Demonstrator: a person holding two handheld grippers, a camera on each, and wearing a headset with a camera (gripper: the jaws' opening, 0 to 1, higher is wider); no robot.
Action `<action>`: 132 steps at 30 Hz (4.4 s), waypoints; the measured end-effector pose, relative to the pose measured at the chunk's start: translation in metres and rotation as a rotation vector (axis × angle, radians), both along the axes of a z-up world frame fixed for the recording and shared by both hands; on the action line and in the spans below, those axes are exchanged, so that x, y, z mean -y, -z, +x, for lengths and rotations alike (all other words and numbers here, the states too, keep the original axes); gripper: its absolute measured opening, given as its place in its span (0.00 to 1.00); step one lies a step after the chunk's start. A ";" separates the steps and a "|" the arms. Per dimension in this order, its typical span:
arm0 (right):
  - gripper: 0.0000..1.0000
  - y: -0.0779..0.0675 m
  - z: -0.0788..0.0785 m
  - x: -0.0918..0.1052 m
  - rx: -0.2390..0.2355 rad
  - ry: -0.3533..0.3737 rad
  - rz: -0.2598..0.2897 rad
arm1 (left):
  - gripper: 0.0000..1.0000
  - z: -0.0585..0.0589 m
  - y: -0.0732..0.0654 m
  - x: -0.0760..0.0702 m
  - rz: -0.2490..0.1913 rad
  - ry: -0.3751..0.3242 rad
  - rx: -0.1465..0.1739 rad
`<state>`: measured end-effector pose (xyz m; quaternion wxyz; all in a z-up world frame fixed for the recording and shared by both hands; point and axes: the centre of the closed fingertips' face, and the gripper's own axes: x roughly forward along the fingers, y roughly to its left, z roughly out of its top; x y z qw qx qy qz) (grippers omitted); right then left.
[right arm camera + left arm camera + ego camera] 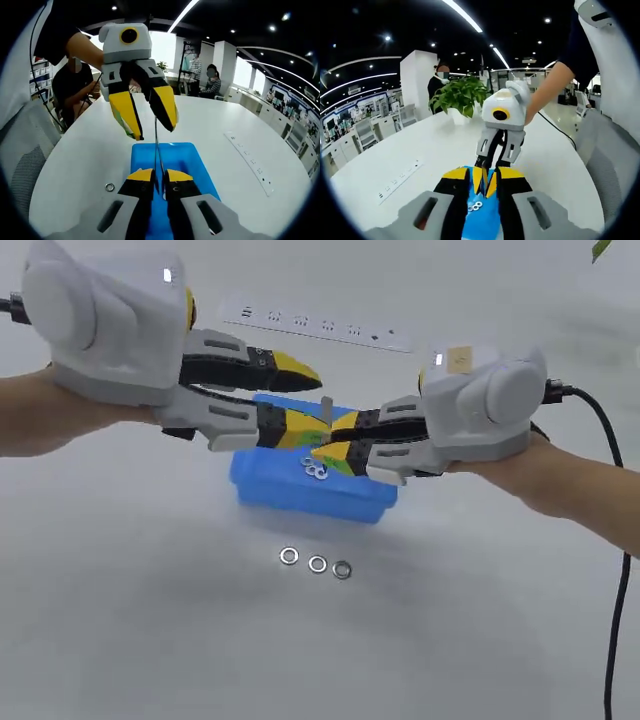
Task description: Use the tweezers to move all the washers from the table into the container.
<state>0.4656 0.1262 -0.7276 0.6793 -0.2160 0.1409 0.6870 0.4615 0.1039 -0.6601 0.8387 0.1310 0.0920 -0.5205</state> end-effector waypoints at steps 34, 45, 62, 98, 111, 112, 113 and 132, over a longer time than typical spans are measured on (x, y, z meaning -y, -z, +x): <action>0.25 -0.006 0.001 0.005 0.033 0.024 -0.021 | 0.04 -0.006 -0.013 0.008 0.076 0.098 0.075; 0.43 -0.018 -0.008 0.049 0.125 0.053 -0.047 | 0.04 -0.024 -0.025 -0.010 0.084 0.100 0.085; 0.72 -0.008 -0.067 0.125 0.110 0.057 -0.124 | 0.04 -0.080 -0.006 0.008 0.052 0.119 0.019; 0.83 0.020 -0.109 0.108 -0.059 0.059 -0.089 | 0.04 -0.089 0.032 0.008 0.067 0.134 -0.081; 0.49 0.004 -0.104 0.010 -0.095 -0.045 0.024 | 0.04 -0.091 0.032 0.006 0.081 0.146 -0.100; 0.46 0.006 -0.103 0.007 -0.090 -0.047 0.021 | 0.04 -0.091 0.032 0.006 0.079 0.143 -0.105; 0.40 0.009 -0.102 0.002 -0.087 -0.056 0.013 | 0.04 -0.091 0.032 0.006 0.079 0.142 -0.105; 0.08 0.027 -0.099 -0.012 -0.020 -0.152 -0.048 | 0.04 -0.092 0.029 0.016 0.071 0.132 -0.112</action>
